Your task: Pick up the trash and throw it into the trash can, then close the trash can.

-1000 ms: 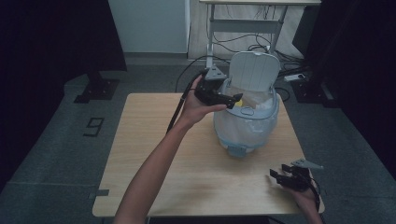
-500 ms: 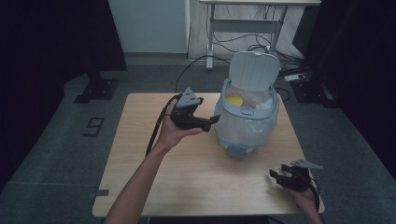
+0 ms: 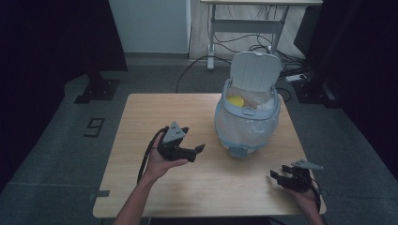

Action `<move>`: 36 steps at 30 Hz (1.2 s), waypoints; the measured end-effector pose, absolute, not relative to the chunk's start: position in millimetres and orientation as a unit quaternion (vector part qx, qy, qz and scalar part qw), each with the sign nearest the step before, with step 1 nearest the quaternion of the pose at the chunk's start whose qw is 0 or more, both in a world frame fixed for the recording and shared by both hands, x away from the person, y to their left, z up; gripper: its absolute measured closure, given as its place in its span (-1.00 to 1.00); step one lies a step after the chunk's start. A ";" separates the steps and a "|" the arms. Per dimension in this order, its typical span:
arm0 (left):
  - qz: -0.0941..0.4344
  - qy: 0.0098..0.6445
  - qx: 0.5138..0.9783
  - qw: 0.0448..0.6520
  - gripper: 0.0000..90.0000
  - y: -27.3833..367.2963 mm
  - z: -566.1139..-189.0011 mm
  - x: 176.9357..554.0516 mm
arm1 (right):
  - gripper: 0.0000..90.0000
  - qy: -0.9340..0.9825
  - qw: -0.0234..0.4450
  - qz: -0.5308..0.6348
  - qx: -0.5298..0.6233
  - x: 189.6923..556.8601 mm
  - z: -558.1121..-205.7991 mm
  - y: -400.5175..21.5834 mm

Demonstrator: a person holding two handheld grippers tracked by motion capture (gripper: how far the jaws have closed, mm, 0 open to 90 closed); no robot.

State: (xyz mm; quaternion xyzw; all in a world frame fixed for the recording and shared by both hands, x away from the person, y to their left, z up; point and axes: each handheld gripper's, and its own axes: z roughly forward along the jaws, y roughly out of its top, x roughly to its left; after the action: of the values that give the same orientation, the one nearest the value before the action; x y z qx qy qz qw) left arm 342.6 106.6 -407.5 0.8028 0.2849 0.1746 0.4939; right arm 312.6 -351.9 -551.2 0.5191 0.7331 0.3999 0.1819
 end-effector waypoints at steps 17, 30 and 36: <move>0.169 0.312 0.813 0.462 -0.66 123.2 -457.1 330.2 | -0.30 0.732 0.186 0.400 0.519 312.9 -550.6 -352.5; 0.164 0.320 0.822 0.441 -0.66 129.3 -473.6 326.9 | -0.33 0.712 0.215 0.449 0.495 312.5 -510.0 -351.8; 0.159 0.321 0.826 0.435 -0.65 129.2 -479.3 327.6 | -0.34 0.699 0.223 0.480 0.481 317.1 -472.0 -356.7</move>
State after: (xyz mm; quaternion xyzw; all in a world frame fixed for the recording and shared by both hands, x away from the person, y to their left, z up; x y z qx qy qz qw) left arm 327.6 129.2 -479.3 0.8263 0.3207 0.1594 0.4346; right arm 317.1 -356.7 -472.0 0.4807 0.6990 0.4802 0.2231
